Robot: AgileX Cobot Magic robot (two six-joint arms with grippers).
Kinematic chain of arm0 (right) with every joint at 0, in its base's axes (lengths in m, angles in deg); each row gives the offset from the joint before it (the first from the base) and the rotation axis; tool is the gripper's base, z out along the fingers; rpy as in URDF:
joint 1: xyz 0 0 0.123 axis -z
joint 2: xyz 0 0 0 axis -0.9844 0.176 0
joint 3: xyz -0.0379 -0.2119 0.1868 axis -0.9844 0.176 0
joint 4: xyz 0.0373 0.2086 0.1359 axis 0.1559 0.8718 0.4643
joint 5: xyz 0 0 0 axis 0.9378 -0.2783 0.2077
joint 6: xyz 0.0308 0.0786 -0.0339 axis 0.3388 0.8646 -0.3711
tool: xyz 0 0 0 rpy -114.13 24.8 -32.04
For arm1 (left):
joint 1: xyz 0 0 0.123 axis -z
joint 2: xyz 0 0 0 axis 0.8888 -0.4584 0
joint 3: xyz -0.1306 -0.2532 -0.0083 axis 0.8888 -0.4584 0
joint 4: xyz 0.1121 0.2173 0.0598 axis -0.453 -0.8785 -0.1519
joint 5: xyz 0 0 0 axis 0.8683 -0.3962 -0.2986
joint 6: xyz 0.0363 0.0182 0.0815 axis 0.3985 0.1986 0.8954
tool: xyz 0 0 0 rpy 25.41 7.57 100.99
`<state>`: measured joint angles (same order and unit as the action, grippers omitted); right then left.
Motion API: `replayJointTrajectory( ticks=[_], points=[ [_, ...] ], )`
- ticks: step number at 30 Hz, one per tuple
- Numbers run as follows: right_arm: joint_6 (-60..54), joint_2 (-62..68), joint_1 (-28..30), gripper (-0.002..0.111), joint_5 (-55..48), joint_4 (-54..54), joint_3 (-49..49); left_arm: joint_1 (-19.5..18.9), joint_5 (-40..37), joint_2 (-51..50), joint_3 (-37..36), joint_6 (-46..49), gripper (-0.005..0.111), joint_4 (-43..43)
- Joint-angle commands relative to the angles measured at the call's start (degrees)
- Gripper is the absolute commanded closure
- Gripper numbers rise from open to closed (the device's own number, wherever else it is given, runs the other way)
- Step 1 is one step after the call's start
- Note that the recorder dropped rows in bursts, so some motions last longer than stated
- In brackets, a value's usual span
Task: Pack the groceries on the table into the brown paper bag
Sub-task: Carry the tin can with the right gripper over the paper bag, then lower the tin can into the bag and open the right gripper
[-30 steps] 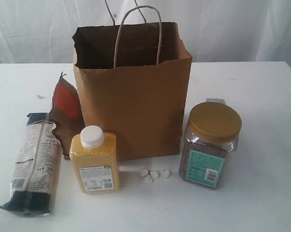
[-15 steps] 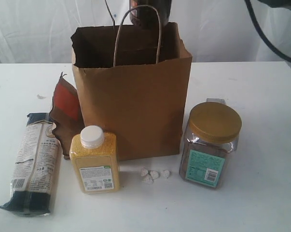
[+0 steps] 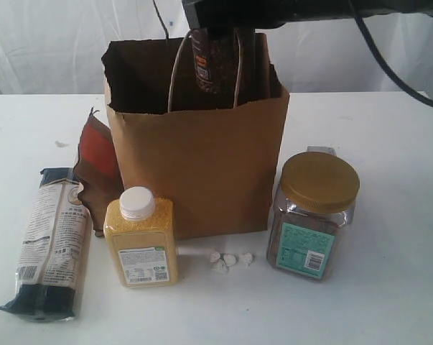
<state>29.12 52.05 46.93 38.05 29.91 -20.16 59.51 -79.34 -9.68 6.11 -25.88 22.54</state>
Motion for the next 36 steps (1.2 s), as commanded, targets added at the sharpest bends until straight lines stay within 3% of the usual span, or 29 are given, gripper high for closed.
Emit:
replayJointTrajectory(
  ticks=[1, 23, 36],
  points=[
    [-0.6, -0.53, 0.46, 0.085, 1.42, 0.04, -0.62, -0.02, -0.36, 0.22, -0.39, 0.08, 0.107, 0.25],
    [-1.24, -0.53, 0.46, 0.081, -1.0, -2.1, -0.62, -0.02, -0.36, 0.22, -0.39, 0.08, 0.107, 0.25],
    [-2.27, -0.53, 0.46, 0.081, -5.49, -10.07, -0.62, -0.02, -0.36, 0.22, -0.39, 0.08, 0.107, 0.25]
  ],
)
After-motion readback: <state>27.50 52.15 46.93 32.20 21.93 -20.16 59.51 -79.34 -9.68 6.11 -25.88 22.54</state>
